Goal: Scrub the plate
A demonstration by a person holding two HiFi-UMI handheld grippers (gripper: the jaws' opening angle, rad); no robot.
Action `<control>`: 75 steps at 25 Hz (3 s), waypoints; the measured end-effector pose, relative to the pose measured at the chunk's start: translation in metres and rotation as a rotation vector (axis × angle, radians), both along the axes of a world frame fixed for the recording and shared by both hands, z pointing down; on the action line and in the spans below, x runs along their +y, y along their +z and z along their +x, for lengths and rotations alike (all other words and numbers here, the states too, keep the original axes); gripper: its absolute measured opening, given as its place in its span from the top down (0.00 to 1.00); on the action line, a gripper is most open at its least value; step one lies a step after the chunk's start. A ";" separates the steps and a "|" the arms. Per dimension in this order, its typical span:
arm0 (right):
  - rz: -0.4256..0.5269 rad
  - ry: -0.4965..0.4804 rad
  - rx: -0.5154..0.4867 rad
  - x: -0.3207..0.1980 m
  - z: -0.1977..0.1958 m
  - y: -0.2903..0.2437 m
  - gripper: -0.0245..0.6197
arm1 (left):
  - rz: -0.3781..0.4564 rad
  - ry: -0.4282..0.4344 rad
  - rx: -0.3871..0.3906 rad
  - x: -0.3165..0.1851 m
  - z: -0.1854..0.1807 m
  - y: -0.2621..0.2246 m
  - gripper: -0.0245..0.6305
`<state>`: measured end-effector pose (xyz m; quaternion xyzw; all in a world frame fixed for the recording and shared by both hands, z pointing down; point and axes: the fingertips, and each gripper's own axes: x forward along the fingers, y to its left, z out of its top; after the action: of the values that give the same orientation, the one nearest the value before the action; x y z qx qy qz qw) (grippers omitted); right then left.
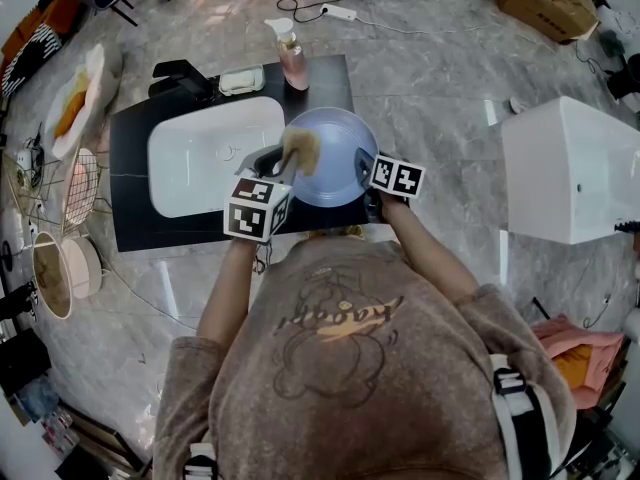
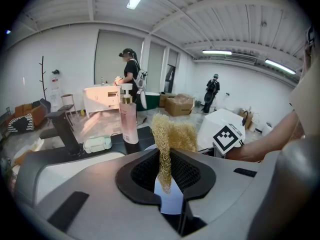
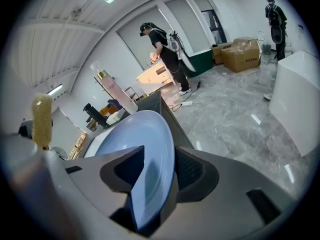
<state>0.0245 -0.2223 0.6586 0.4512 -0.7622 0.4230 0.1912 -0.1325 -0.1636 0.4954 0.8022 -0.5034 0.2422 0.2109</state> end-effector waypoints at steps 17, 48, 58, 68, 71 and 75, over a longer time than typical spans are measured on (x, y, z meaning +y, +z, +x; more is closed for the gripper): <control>0.385 -0.133 -0.002 -0.009 0.009 -0.134 0.62 | 0.100 -0.020 0.043 -0.017 0.010 -0.026 0.87; 0.669 -0.126 -0.013 0.050 0.039 -0.186 0.96 | 0.393 -0.152 0.190 0.011 0.013 -0.039 0.87; 0.656 -0.096 -0.015 0.052 0.040 -0.184 0.96 | 0.377 -0.161 0.200 0.013 0.013 -0.035 0.87; 0.675 -0.105 -0.003 0.048 0.040 -0.193 0.96 | 0.371 -0.170 0.211 0.016 0.012 -0.040 0.87; 0.680 -0.116 -0.002 0.049 0.038 -0.194 0.96 | 0.368 -0.167 0.203 0.017 0.011 -0.041 0.87; 0.687 -0.133 0.000 0.049 0.036 -0.196 0.96 | 0.360 -0.167 0.197 0.019 0.010 -0.040 0.87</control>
<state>0.0607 -0.1735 0.4626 0.4387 -0.8877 0.1287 0.0552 -0.1222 -0.1444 0.4551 0.8021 -0.5802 0.0509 0.1319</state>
